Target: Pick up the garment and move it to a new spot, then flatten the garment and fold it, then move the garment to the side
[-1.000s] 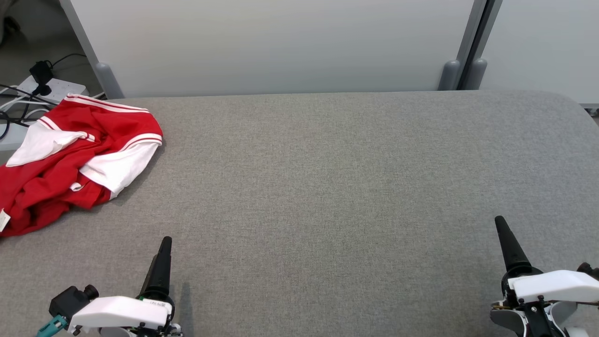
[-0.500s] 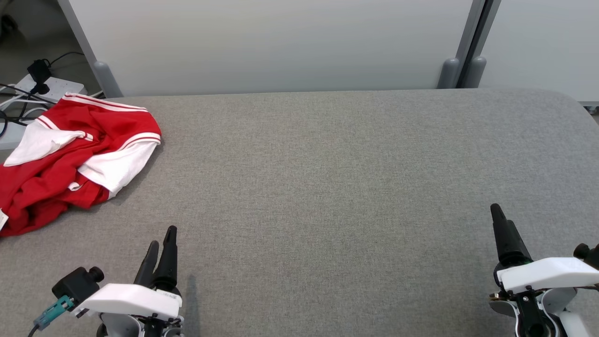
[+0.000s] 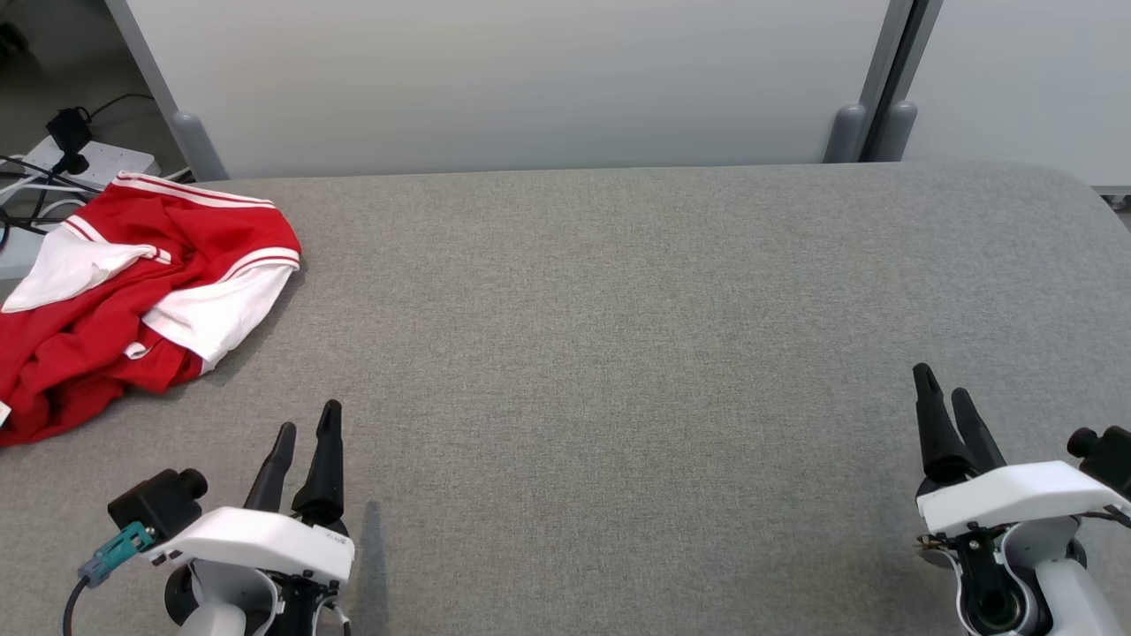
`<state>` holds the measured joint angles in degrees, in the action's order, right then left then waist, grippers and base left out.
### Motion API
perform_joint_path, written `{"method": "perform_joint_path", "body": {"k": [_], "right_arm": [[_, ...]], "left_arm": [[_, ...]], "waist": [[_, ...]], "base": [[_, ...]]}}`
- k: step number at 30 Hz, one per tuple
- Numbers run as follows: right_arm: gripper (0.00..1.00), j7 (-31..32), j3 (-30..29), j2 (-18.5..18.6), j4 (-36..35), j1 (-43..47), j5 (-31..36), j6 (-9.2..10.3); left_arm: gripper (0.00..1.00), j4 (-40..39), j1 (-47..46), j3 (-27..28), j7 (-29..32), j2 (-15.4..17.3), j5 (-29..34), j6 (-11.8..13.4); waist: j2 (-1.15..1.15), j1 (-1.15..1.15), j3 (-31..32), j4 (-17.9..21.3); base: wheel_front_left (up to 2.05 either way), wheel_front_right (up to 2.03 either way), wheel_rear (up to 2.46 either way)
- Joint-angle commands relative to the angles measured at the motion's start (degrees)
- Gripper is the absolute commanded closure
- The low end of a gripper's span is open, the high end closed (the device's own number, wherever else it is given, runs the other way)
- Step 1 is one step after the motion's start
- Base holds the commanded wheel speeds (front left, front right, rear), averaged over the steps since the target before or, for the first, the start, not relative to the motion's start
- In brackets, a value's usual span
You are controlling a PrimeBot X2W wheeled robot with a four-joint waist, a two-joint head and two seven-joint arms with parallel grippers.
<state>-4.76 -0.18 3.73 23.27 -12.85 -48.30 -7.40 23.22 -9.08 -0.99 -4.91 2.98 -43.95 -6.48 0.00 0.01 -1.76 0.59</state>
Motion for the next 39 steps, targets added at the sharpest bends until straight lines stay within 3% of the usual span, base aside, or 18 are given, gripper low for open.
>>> {"method": "perform_joint_path", "body": {"k": [1, 26, 39], "right_arm": [[0.00, -1.10, 1.10, 0.86, -0.95, -3.55, 2.08, -0.06], [0.00, -5.30, -0.99, 0.98, 2.01, -7.56, 21.54, -0.07], [0.00, -7.32, 0.95, 1.20, 3.60, -9.81, 29.86, -0.08]], "left_arm": [[0.00, -1.00, -3.95, 0.81, -0.96, 0.86, 2.45, 0.12], [0.00, 0.90, -6.61, 0.93, -5.16, 0.93, 21.05, 2.12], [0.00, 2.37, -8.48, 1.16, -7.18, 0.79, 29.23, 2.69]], "waist": [[0.00, 0.00, 0.02, 0.02], [0.00, 0.00, -0.35, 0.11], [0.00, 0.00, -0.81, -0.11]], "base": [[0.00, 0.00, 0.00], [0.00, 0.00, 0.00], [0.00, 0.00, 0.00]]}}
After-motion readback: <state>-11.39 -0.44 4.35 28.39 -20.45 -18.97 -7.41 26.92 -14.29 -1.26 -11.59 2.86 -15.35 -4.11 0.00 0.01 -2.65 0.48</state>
